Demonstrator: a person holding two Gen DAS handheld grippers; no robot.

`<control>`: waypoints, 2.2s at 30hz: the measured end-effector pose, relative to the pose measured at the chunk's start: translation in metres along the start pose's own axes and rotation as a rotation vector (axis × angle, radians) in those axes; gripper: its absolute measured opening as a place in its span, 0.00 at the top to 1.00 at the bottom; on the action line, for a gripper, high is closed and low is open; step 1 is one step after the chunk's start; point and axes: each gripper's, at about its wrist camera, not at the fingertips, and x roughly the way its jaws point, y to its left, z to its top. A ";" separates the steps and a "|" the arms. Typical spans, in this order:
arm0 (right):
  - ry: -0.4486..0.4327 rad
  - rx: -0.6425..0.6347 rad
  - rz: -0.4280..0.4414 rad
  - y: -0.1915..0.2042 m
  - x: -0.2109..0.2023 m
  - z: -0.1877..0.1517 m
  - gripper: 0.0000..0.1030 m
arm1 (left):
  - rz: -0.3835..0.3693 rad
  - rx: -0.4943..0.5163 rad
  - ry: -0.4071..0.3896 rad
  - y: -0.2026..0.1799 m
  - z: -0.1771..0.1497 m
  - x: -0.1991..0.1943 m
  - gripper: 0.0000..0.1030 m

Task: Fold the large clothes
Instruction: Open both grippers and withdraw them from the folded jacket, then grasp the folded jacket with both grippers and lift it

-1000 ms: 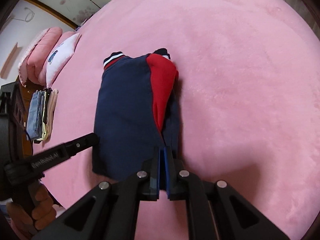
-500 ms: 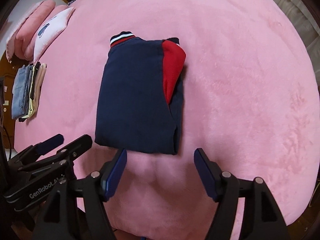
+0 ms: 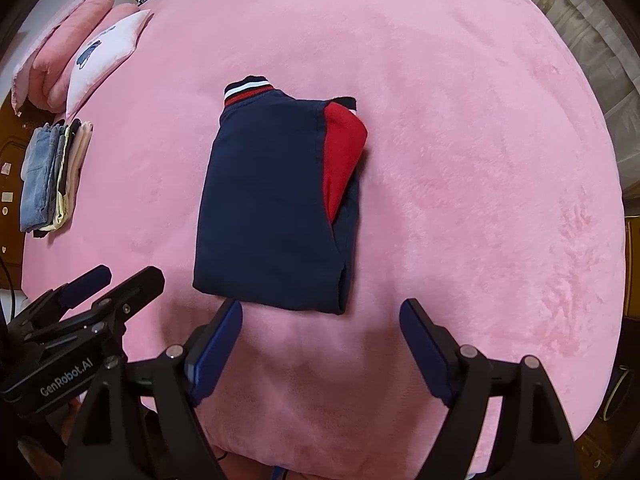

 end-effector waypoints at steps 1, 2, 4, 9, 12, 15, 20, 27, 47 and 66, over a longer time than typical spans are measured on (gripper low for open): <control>-0.001 0.001 0.000 -0.001 -0.001 -0.001 0.21 | -0.003 0.000 0.003 0.000 0.000 0.000 0.20; -0.001 0.003 -0.002 -0.002 -0.001 -0.001 0.20 | -0.008 0.000 0.007 -0.001 0.000 0.000 0.20; -0.001 0.007 -0.002 -0.003 -0.003 -0.001 0.20 | -0.022 -0.007 0.011 0.000 0.001 0.000 0.20; 0.000 0.011 -0.009 -0.006 -0.004 -0.001 0.20 | -0.010 -0.014 0.009 0.001 0.003 -0.001 0.20; -0.001 0.014 -0.007 -0.008 -0.005 -0.001 0.20 | -0.002 -0.015 0.012 0.001 0.004 0.001 0.20; -0.001 0.023 0.011 -0.012 -0.002 0.000 0.20 | -0.003 -0.017 0.018 0.002 0.006 0.006 0.20; 0.019 0.076 0.093 -0.031 0.018 0.001 0.20 | -0.023 -0.043 0.049 0.011 0.014 0.031 0.20; 0.089 0.285 0.359 -0.078 0.064 0.011 0.20 | -0.123 -0.077 0.127 0.026 0.026 0.078 0.20; 0.153 0.443 0.797 -0.097 0.149 0.036 0.44 | -0.495 -0.214 0.198 0.034 0.048 0.152 0.20; 0.047 0.404 0.841 -0.073 0.102 0.020 0.69 | -0.598 -0.242 0.179 0.050 0.024 0.102 0.49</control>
